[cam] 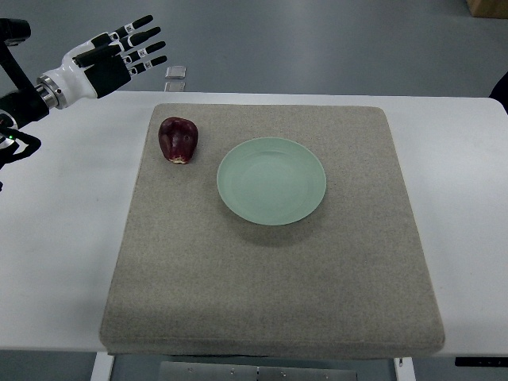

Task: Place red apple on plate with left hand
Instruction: 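Move the left hand down toward the dark red apple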

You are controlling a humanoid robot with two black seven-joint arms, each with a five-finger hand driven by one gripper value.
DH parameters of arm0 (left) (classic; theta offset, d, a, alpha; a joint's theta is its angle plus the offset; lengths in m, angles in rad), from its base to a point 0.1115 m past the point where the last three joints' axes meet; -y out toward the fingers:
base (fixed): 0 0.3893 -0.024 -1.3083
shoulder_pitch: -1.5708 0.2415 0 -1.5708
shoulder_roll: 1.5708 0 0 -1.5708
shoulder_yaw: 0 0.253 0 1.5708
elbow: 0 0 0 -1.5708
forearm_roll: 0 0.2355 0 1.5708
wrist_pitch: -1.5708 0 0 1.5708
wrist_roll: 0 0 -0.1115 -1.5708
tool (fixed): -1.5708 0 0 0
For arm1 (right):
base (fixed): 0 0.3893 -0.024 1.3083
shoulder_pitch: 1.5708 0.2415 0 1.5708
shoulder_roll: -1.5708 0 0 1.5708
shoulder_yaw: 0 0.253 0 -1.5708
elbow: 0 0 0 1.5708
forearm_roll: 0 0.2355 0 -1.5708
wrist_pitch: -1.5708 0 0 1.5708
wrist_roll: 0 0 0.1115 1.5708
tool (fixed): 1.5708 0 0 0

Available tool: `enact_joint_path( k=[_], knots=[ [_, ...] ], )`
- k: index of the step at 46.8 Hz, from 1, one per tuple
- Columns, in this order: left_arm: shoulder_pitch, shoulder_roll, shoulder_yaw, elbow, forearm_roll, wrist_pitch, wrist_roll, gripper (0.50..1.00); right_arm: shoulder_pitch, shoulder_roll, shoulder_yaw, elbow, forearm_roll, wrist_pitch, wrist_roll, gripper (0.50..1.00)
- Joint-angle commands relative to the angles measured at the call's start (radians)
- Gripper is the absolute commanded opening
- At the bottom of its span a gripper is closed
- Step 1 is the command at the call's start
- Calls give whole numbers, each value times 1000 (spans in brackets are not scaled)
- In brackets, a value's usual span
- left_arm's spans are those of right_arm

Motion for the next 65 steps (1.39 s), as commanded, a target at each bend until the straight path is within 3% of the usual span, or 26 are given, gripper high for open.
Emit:
enact_joint_path(
  k=[1, 27, 36, 45, 53, 60, 65],
  knots=[
    [3, -1, 2, 1, -1, 0, 0, 996, 0, 0, 0, 0, 0, 0, 0, 928],
    [-6, 68, 20, 13, 18, 0, 0, 996, 0, 0, 0, 0, 0, 0, 0, 928],
    [-60, 112, 17, -11, 405, 0, -6, 996, 0, 0, 0, 0, 0, 0, 0, 930],
    [-75, 137, 18, -48, 786, 0, -150, 996, 0, 0, 0, 0, 0, 0, 0, 928],
    [-101, 157, 22, -102, 1001, 0, -190, 994, 0, 0, 0, 0, 0, 0, 0, 930],
    [-86, 286, 23, -304, 1142, 0, -256, 994, 0, 0, 0, 0, 0, 0, 0, 930],
    [-31, 347, 28, -424, 1220, 79, -305, 992, 0, 0, 0, 0, 0, 0, 0, 928]
  ],
)
